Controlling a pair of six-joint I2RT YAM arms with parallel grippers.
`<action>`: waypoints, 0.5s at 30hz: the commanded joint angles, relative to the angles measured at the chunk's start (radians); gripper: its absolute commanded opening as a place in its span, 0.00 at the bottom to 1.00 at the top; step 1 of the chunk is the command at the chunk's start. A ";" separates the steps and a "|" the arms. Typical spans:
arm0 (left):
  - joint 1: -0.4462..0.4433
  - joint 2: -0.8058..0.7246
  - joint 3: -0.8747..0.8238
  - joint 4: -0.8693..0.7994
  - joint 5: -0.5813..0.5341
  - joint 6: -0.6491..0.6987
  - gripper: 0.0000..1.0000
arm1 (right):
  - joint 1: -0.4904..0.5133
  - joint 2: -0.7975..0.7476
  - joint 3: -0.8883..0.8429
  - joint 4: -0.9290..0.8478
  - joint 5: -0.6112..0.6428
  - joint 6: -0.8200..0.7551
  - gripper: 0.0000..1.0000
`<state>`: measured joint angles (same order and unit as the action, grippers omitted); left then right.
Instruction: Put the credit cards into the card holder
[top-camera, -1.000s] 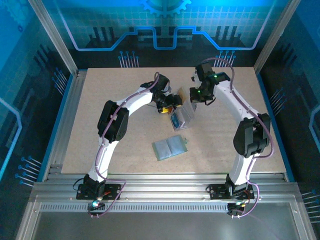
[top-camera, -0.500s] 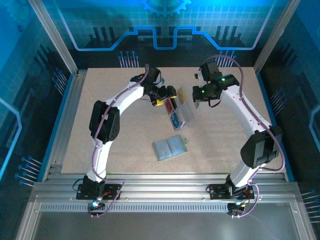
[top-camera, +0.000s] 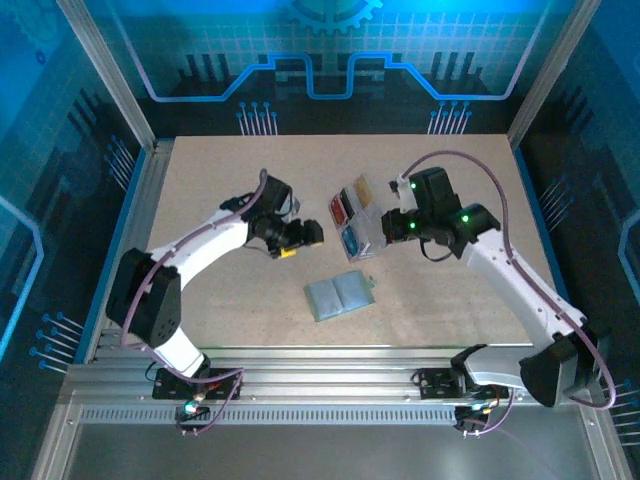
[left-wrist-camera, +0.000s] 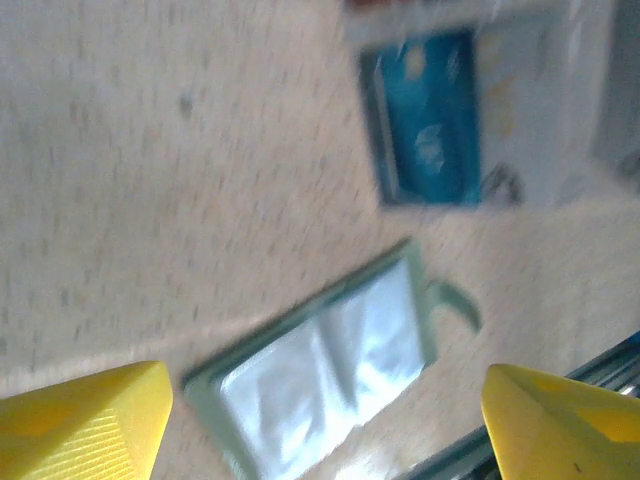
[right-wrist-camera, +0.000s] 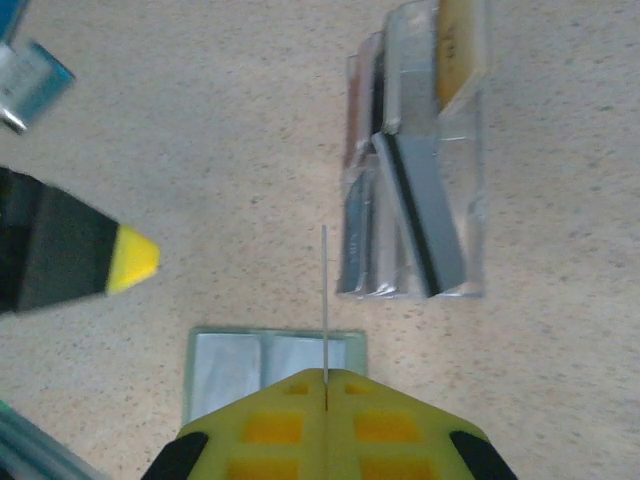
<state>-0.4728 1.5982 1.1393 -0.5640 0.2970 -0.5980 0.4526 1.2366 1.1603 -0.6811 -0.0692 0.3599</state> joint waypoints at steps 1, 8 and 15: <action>-0.079 -0.057 -0.084 -0.001 -0.081 -0.011 0.78 | 0.057 -0.057 -0.121 0.180 -0.059 0.065 0.00; -0.187 0.000 -0.155 0.054 -0.150 -0.103 0.66 | 0.171 -0.052 -0.396 0.491 -0.088 0.157 0.00; -0.228 0.108 -0.143 0.087 -0.178 -0.130 0.64 | 0.187 -0.042 -0.579 0.749 -0.089 0.221 0.00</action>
<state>-0.6918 1.6733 0.9928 -0.4965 0.1509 -0.7033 0.6281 1.1854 0.6041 -0.1139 -0.1440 0.5362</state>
